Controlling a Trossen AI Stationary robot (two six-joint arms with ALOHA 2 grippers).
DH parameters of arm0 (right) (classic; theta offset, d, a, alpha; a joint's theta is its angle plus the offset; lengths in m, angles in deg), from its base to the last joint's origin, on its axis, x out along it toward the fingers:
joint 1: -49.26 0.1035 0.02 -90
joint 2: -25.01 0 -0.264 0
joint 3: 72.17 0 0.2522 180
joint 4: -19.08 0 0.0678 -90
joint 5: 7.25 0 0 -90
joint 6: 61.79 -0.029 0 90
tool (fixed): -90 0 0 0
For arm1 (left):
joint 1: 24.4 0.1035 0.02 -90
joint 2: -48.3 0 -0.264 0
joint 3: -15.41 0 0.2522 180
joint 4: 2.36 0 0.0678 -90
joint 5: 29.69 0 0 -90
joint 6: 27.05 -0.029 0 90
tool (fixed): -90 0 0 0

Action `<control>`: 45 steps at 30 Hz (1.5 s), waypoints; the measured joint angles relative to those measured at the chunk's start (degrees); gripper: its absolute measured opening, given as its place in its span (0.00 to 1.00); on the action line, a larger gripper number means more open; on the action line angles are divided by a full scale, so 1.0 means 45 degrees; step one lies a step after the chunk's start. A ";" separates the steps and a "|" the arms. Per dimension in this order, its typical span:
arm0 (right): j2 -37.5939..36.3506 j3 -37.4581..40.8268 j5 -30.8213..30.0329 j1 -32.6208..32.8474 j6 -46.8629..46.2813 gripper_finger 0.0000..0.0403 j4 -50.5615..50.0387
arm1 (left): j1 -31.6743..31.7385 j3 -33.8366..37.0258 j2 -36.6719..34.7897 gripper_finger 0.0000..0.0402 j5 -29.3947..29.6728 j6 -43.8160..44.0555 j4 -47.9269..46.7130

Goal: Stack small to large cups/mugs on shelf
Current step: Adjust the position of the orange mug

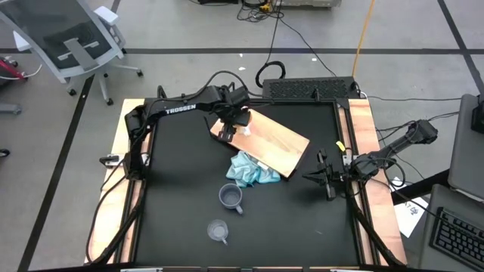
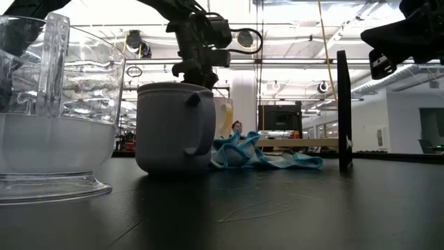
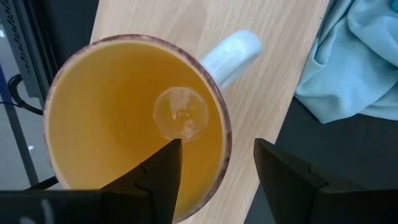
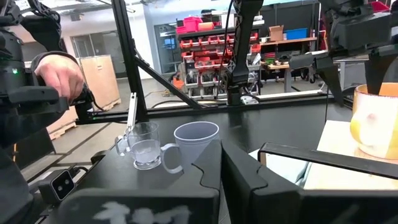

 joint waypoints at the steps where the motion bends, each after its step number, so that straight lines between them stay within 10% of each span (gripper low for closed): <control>1: 0.0001 -0.0001 0.0000 0.0000 -0.0001 0.00 -0.0001 | 0.0003 0.0000 0.0003 0.50 0.0007 -0.0002 0.0002; 17: -0.0004 -0.0001 0.0000 0.0000 -0.0004 0.00 0.0004 | -0.0001 0.0005 0.0002 0.04 0.0034 -0.0751 -0.0145; 45: 0.0000 -0.0001 0.0001 0.0000 -0.0004 0.00 0.0028 | -0.0229 -0.0005 -0.0352 0.06 0.0651 -0.8437 -0.2004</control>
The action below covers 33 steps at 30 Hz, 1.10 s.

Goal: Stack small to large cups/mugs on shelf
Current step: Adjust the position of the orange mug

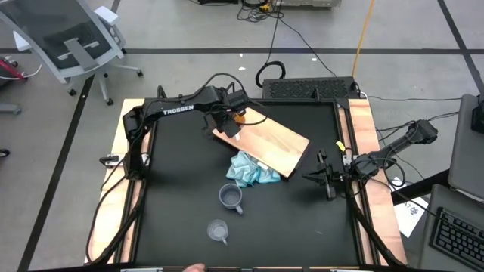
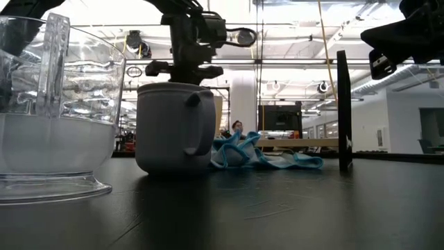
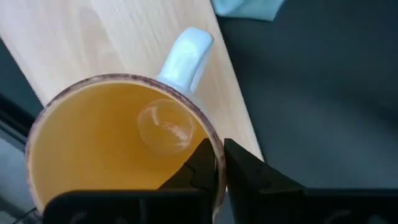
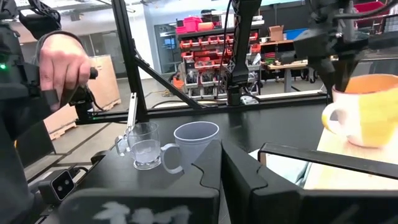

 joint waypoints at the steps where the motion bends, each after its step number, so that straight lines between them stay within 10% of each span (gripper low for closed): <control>1: 0.0001 0.0001 -0.0001 0.0000 0.0001 0.00 0.0050 | 0.0005 0.0005 -0.0096 0.05 0.0000 -0.0163 0.0004; 13: 0.0001 0.0005 -0.0001 -0.0024 0.0088 0.00 0.0081 | 0.0341 -0.0024 -0.0811 0.03 -0.2394 -0.1796 -0.0281; 33: -0.0003 0.0000 -0.0010 -0.0024 0.0093 0.00 0.0193 | 0.0596 -0.0034 -0.0806 0.03 -0.2733 -0.4938 -0.1337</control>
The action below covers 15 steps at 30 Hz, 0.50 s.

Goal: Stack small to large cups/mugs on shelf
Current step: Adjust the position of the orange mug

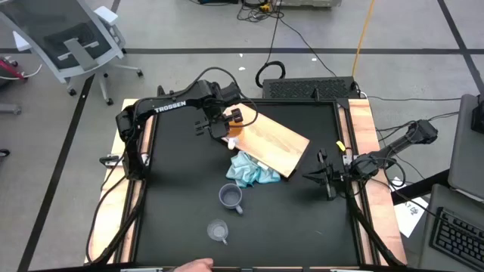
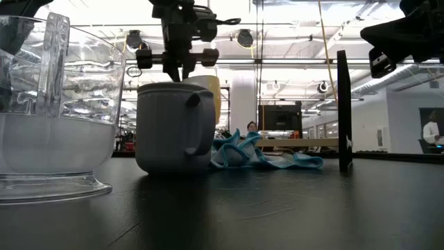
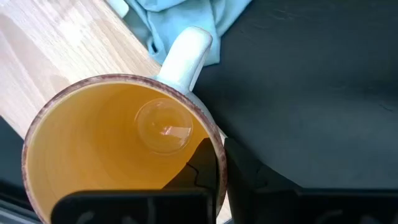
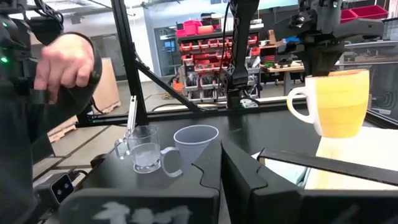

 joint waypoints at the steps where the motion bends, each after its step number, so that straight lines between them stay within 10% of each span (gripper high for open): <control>1: -0.0001 0.0002 0.0000 0.0000 0.0000 0.00 0.0002 | 0.0108 0.0000 0.0000 0.03 0.0011 -0.0077 -0.0045; 15: -0.0001 0.0000 -0.0908 -0.0197 0.0000 0.00 0.0020 | 0.0720 -0.0010 0.0399 0.03 -0.0085 -0.0929 -0.0356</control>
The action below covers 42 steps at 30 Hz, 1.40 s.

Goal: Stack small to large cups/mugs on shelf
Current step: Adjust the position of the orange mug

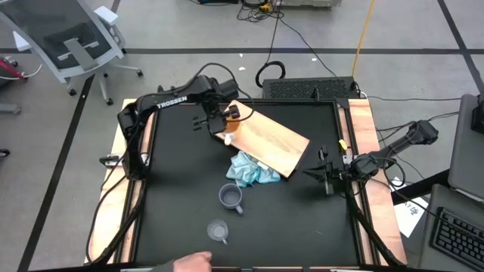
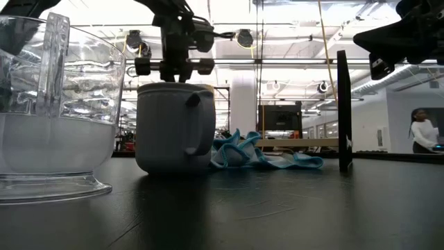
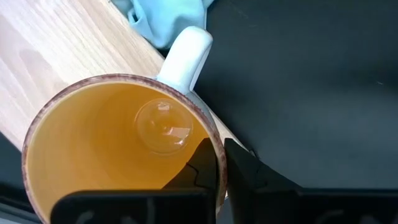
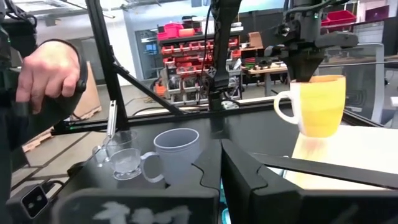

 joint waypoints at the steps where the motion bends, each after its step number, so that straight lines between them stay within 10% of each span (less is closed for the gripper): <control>1: 0.0000 0.0004 -0.0005 -0.0010 -0.0021 0.00 0.0057 | 0.0035 0.0000 0.0052 0.03 0.0000 -0.0019 0.0018; 42: 0.0005 0.0005 0.0000 -0.0006 0.0000 0.00 0.0065 | 0.0168 0.0044 0.0767 0.18 0.0544 0.2113 0.2385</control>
